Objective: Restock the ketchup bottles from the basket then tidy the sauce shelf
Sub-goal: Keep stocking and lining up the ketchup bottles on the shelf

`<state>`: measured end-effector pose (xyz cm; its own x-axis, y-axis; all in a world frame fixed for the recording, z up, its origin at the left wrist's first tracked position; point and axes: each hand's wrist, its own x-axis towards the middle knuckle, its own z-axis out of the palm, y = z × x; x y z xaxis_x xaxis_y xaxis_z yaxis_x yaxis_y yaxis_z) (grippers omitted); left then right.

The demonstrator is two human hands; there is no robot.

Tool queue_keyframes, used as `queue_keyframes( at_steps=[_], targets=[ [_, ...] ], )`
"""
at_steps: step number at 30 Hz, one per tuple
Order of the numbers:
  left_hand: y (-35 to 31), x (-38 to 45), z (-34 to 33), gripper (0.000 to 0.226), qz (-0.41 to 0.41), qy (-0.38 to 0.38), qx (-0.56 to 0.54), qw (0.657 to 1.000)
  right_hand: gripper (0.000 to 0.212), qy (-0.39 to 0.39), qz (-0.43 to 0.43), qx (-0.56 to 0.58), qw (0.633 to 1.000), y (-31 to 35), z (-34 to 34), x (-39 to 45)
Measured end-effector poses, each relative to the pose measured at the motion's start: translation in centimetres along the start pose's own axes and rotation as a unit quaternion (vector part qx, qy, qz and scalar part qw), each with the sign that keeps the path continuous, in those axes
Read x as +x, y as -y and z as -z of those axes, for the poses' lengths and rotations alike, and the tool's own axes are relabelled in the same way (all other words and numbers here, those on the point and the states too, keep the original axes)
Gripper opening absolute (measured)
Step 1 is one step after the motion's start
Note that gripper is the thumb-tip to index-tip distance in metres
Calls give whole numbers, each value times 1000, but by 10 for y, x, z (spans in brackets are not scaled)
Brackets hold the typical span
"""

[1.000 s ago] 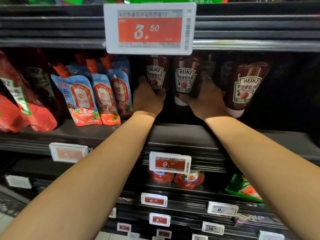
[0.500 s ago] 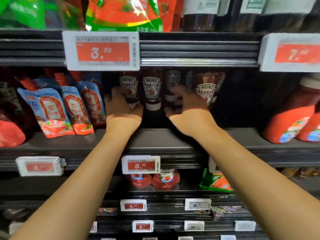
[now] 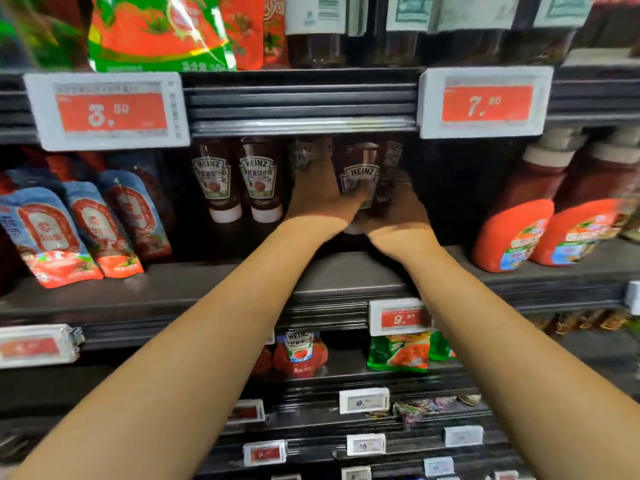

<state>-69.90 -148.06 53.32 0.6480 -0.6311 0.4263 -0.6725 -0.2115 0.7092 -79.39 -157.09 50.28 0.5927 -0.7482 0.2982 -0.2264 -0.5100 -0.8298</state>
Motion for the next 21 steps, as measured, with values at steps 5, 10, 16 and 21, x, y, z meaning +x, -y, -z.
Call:
queue_keyframes(
  at_steps=[5,10,16,21],
  targets=[
    [16,1,-11,73,23,-1,-2,1000,62,4,8,-44,999,-8,-7,6],
    [28,5,1,63,38,4,12,999,52,56,44,-77,994,-5,-13,11],
    [39,3,16,61,33,12,13,999,39,99,86,-76,988,6,-18,20],
    [50,3,21,55,22,-22,51,998,39,147,117,-87,978,12,-24,37]
  ],
)
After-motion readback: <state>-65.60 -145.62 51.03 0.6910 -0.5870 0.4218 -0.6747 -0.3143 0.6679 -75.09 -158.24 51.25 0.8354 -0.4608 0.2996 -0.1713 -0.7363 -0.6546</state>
